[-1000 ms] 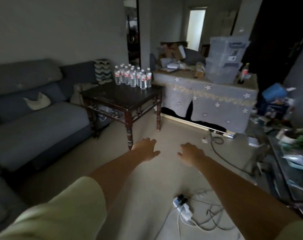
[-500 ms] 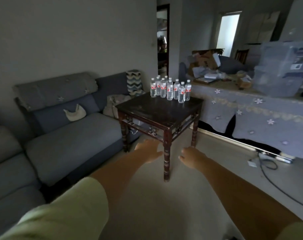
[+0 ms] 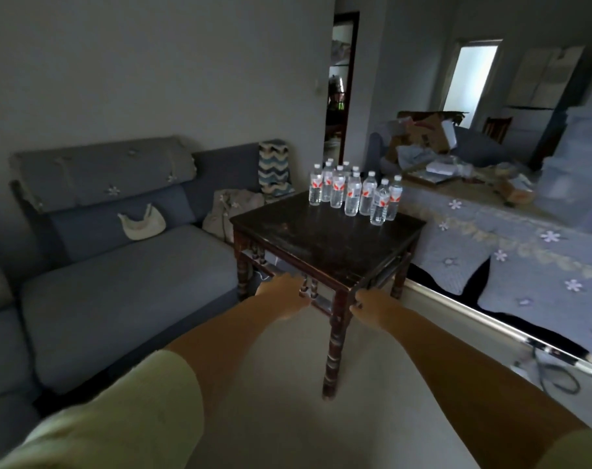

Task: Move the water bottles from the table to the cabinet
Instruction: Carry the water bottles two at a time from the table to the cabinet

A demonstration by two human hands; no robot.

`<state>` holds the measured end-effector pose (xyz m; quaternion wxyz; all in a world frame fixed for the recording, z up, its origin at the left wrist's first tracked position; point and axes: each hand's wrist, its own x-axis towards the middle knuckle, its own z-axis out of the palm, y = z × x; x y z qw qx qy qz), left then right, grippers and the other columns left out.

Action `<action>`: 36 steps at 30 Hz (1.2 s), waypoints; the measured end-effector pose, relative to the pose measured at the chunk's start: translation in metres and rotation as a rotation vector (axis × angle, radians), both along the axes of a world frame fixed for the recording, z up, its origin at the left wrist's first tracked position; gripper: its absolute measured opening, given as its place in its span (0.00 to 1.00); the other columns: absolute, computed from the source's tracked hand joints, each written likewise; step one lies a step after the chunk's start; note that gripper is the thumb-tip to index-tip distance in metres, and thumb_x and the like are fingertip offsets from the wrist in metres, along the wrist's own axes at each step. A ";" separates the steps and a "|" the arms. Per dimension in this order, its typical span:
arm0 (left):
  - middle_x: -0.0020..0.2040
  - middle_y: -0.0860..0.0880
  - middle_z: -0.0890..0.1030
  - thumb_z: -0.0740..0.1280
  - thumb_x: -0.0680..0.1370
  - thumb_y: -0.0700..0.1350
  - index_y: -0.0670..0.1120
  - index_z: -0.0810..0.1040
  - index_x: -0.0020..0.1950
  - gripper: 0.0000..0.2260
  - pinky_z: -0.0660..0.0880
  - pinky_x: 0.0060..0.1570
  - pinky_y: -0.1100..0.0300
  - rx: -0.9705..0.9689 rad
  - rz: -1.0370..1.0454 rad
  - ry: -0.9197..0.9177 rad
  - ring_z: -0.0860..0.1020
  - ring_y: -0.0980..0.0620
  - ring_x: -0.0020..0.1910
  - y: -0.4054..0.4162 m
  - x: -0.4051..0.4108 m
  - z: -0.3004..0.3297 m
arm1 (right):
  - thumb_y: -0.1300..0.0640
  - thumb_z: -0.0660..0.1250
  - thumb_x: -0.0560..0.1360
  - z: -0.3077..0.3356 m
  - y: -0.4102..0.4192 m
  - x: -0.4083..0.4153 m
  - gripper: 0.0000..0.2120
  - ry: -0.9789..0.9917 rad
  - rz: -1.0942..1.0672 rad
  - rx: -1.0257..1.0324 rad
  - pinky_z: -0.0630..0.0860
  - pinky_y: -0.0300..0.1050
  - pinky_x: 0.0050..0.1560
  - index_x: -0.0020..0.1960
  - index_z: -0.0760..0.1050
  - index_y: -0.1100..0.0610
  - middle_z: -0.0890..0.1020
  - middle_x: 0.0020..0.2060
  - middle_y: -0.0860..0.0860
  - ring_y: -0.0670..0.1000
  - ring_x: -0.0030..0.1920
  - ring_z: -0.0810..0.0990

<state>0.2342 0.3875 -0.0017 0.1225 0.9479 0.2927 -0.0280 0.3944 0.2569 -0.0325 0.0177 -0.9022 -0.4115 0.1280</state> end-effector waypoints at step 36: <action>0.66 0.43 0.71 0.60 0.80 0.58 0.45 0.66 0.72 0.25 0.71 0.63 0.49 -0.104 -0.411 0.130 0.71 0.43 0.65 0.397 0.460 -0.068 | 0.45 0.56 0.81 -0.057 0.313 0.392 0.22 0.109 -0.444 -0.045 0.70 0.55 0.66 0.70 0.67 0.55 0.71 0.66 0.57 0.60 0.67 0.72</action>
